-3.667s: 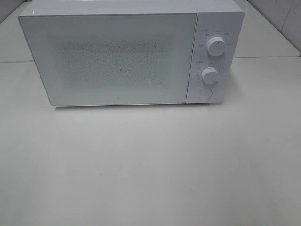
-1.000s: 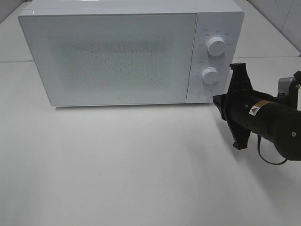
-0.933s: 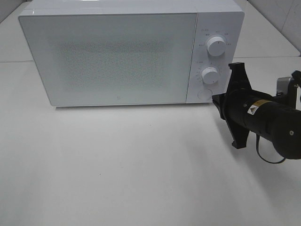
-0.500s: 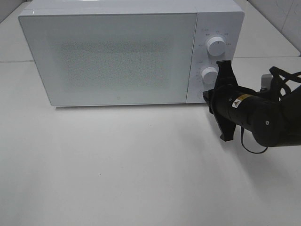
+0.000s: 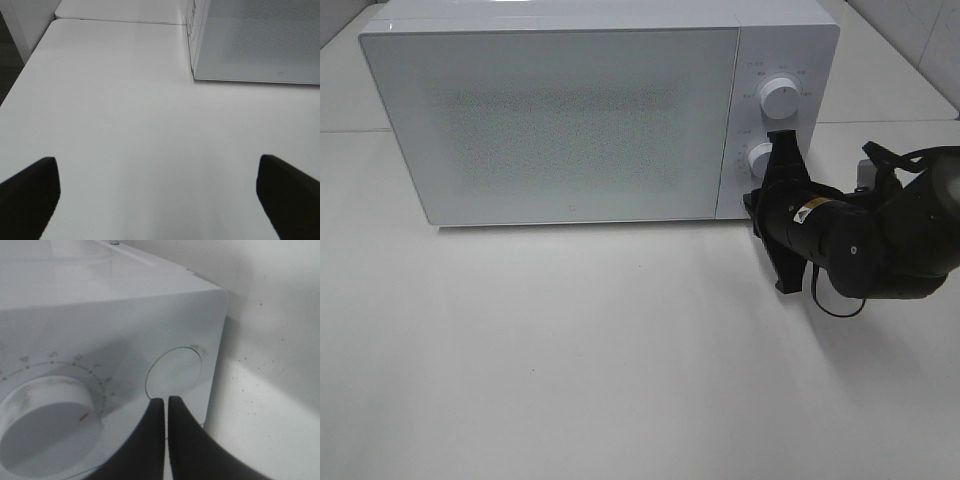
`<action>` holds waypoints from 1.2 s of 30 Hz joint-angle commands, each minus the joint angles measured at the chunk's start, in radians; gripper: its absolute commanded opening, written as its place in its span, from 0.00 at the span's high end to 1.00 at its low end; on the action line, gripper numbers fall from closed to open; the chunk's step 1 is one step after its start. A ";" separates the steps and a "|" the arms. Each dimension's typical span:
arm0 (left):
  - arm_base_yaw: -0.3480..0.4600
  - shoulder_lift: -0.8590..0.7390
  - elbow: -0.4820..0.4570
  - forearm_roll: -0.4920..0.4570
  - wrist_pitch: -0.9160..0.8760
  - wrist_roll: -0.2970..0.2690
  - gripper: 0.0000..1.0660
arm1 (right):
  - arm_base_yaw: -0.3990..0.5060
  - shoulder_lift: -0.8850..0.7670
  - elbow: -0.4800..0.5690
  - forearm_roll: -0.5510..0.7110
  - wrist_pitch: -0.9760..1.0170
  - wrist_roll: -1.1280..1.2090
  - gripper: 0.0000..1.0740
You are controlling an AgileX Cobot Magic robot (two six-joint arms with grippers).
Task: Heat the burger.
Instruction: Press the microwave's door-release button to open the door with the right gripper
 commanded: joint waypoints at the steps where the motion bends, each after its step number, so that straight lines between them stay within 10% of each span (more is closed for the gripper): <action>1: -0.002 -0.013 0.001 -0.001 0.000 -0.002 0.06 | -0.002 0.020 -0.026 0.014 0.003 -0.020 1.00; 36: -0.002 -0.013 0.001 -0.001 0.000 -0.002 0.06 | -0.073 0.039 -0.128 0.123 -0.209 -0.150 1.00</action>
